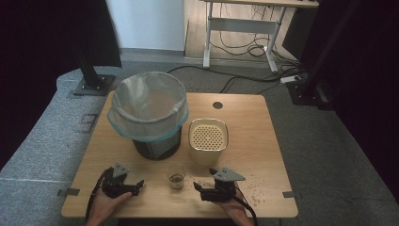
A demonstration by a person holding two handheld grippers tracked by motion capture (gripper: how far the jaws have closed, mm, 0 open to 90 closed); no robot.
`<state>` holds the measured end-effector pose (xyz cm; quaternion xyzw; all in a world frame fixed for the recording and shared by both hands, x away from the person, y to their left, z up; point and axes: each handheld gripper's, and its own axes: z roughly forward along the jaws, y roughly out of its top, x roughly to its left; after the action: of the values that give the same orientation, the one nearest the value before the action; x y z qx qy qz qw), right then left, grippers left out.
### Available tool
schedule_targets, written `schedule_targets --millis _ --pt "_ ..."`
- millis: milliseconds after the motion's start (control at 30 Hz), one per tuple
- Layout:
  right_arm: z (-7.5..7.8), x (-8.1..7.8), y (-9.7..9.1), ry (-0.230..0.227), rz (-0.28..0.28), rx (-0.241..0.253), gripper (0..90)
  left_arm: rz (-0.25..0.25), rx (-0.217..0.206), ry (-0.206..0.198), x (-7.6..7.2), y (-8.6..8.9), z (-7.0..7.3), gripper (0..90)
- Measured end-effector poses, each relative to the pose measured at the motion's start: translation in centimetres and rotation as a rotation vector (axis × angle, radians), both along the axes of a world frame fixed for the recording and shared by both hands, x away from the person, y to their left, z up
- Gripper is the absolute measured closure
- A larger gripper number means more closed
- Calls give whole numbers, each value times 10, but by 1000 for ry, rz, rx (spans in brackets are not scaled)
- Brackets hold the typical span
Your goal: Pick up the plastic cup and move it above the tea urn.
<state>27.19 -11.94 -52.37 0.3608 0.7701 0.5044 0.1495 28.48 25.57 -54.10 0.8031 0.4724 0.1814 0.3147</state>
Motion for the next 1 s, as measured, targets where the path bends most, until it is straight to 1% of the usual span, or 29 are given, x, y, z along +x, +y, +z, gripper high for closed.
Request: schedule_targets --millis 33,100,133,200,233,267,300,367,400,433,467,500,533,567,600,700,733,767,800,833,867,900,933,967,1000 --pt "0 0 0 0 0 0 174 0 0 0 0 0 0 69" --pt "-2 -2 10 2 42 5 174 1 1 0 0 0 0 70" --pt "-3 -3 21 4 78 9 173 2 1 1 0 0 0 69" --pt "-5 -1 32 7 104 16 173 6 -9 2 -1 0 0 70" --pt "-5 -1 32 7 104 16 173 6 -9 2 -1 0 0 71" --pt "-6 1 38 8 112 17 174 6 -12 5 0 1 0 71" --pt "-6 3 44 9 121 18 174 5 -13 8 0 1 -1 72" --pt "-8 7 57 -4 136 11 175 4 -12 14 0 2 -2 72" --pt "-10 12 69 -15 147 11 184 3 -12 15 0 2 -2 73" --pt "-11 15 74 -14 154 17 196 3 -12 15 0 2 -2 74" --pt "-12 17 79 -13 155 21 212 -1 -15 9 -1 2 -1 81" --pt "-12 17 79 -13 155 21 212 -1 -15 9 -1 2 -1 88" --pt "-14 20 88 -19 157 20 262 -5 -14 4 -1 2 -1 92" --pt "-14 21 90 -38 151 9 296 -5 -14 4 -1 2 -1 93" --pt "-14 21 90 -49 149 6 304 -5 -12 4 -1 2 -1 93" --pt "-13 21 89 -53 156 1 322 -3 -2 8 0 1 -3 94" --pt "-9 19 83 -64 153 9 337 -4 4 7 0 0 -3 94" --pt "-9 19 83 -64 153 9 337 -4 4 7 0 0 -3 94" --pt "0 17 74 -74 145 43 341 -7 8 6 0 -1 -3 94" --pt "0 17 74 -74 145 43 341 -7 8 6 0 -1 -3 94" --pt "5 16 69 -79 140 57 341 -9 9 5 -1 -2 -3 94" --pt "15 14 59 -92 129 75 342 -11 9 5 -2 -1 -3 94" --pt "20 12 53 -102 123 88 343 -10 10 5 -2 -1 -3 94" --pt "20 12 53 -102 123 88 343 -10 10 5 -2 -1 -3 94" --pt "26 11 47 -110 117 99 344 -9 9 6 -2 -1 -3 94"
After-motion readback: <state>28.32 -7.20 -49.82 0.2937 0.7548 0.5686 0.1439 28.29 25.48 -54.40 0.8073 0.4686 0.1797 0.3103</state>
